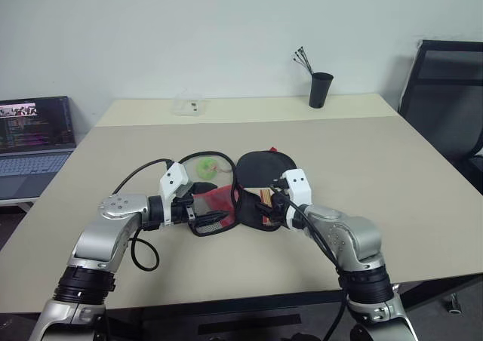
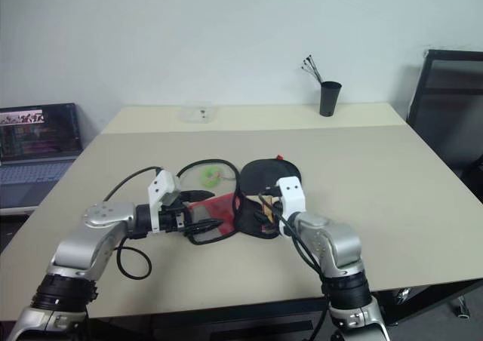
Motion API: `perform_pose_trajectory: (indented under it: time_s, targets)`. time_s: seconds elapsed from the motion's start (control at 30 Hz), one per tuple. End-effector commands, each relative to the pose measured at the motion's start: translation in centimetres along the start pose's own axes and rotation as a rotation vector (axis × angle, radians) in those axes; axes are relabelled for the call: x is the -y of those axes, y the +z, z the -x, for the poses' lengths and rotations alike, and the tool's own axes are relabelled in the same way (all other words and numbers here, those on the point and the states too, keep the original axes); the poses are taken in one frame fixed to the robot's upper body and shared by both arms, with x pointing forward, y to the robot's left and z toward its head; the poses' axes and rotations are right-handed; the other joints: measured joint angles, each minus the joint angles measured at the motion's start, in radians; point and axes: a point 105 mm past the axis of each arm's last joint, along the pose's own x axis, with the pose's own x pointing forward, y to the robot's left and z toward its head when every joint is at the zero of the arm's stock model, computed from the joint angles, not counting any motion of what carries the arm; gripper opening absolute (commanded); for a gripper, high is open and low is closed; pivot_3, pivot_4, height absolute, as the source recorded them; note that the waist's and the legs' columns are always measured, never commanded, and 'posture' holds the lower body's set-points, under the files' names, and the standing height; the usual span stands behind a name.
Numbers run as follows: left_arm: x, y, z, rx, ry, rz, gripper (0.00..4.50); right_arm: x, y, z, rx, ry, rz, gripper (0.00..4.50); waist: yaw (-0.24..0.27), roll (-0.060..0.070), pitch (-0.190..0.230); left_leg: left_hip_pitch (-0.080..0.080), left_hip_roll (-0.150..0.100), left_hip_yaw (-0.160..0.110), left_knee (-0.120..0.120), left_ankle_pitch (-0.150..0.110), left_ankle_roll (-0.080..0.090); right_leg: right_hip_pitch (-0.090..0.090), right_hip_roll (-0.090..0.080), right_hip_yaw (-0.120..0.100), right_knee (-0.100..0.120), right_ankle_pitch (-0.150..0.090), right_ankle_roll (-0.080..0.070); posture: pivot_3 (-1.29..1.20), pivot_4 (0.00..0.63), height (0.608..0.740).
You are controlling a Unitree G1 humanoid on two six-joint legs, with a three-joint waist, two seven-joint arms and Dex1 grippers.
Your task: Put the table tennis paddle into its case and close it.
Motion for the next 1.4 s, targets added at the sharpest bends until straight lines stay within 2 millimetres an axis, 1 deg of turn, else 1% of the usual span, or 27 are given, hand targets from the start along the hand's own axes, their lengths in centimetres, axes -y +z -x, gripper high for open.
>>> perform_pose_trajectory:
  time_s: [0.03, 0.2, 0.4, 0.5, 0.57, 0.73, 0.97, 1.13, 1.27, 1.4]
  targets:
    - [-0.6, 1.1, 0.7, 0.022, 0.025, -0.044, 4.5, -0.6, 1.0, -0.4, 0.044, -0.007, 0.054, 3.98, 0.0, 0.0, 0.0, 0.0, 0.0, 0.0, 0.0, 0.0, 0.0, 0.0, 0.0, 0.0, 0.0, 0.0, 0.0, 0.0, 0.15, 0.74]
    - [-0.5, 1.0, 0.8, 0.021, 0.031, -0.042, 4.5, 0.7, 0.1, -1.1, 0.016, -0.079, 0.095, 3.98, 0.0, 0.0, 0.0, 0.0, 0.0, 0.0, 0.0, 0.0, 0.0, 0.0, 0.0, 0.0, 0.0, 0.0, 0.0, 0.0, 0.15, 0.74]
    - [-0.5, 1.0, 0.8, 0.023, 0.036, -0.04, 4.5, 0.7, -0.9, -1.1, -0.008, -0.079, 0.137, 3.98, 0.0, 0.0, 0.0, 0.0, 0.0, 0.0, 0.0, 0.0, 0.0, 0.0, 0.0, 0.0, 0.0, 0.0, 0.0, 0.0, 0.15, 0.74]
    - [-0.5, 0.9, 0.8, 0.024, 0.038, -0.039, 4.5, 0.9, -1.2, -1.1, -0.014, -0.092, 0.171, 3.46, 0.001, 0.0, 0.0, 0.0, 0.0, 0.0, 0.0, 0.0, 0.0, 0.0, 0.0, 0.0, 0.0, 0.0, 0.0, 0.0, 0.15, 0.74]
    - [-0.5, 0.9, 0.8, 0.024, 0.038, -0.039, 4.5, 1.3, -1.5, -1.1, -0.021, -0.106, 0.19, 2.73, 0.001, 0.0, 0.0, 0.0, 0.0, 0.0, 0.0, 0.0, 0.0, 0.0, 0.0, 0.0, 0.0, 0.0, 0.0, 0.0, 0.15, 0.74]
    - [-0.5, 1.0, 0.8, 0.025, 0.038, -0.041, 4.5, 2.4, -1.9, -0.7, -0.029, -0.141, 0.217, 1.33, 0.001, 0.0, 0.0, 0.0, 0.0, 0.0, 0.0, 0.0, 0.0, 0.0, 0.0, 0.0, 0.0, 0.0, 0.0, 0.0, 0.15, 0.74]
    - [-0.4, 1.1, 0.7, 0.028, 0.034, -0.041, 4.5, 4.0, -2.2, -0.2, -0.04, -0.176, 0.228, 1.31, 0.014, 0.0, 0.0, 0.0, -0.001, 0.0, 0.001, 0.0, 0.0, 0.002, -0.001, -0.001, -0.001, 0.0, 0.0, 0.0, 0.15, 0.74]
    - [-0.4, 1.2, 0.6, 0.032, 0.032, -0.045, 4.5, 5.2, -1.2, 0.4, -0.012, -0.224, 0.212, 1.31, 0.025, 0.0, 0.0, 0.0, -0.001, 0.0, 0.001, 0.0, 0.0, 0.002, -0.002, -0.001, -0.001, 0.0, 0.0, 0.0, 0.15, 0.74]
    - [-0.5, 1.3, 0.6, 0.035, 0.033, -0.048, 4.5, 5.1, -0.9, 0.9, -0.006, -0.23, 0.19, 1.31, 0.033, 0.0, 0.0, 0.0, -0.001, 0.0, 0.001, 0.0, 0.0, 0.002, -0.002, -0.001, -0.001, 0.0, 0.0, 0.0, 0.15, 0.74]
    - [-0.5, 1.3, 0.6, 0.037, 0.033, -0.048, 4.5, 4.5, -0.7, 1.3, 0.003, -0.23, 0.159, 1.31, 0.032, 0.0, 0.0, -0.001, -0.001, 0.0, 0.001, 0.0, 0.0, 0.002, -0.002, -0.001, -0.002, 0.0, 0.0, 0.0, 0.15, 0.74]
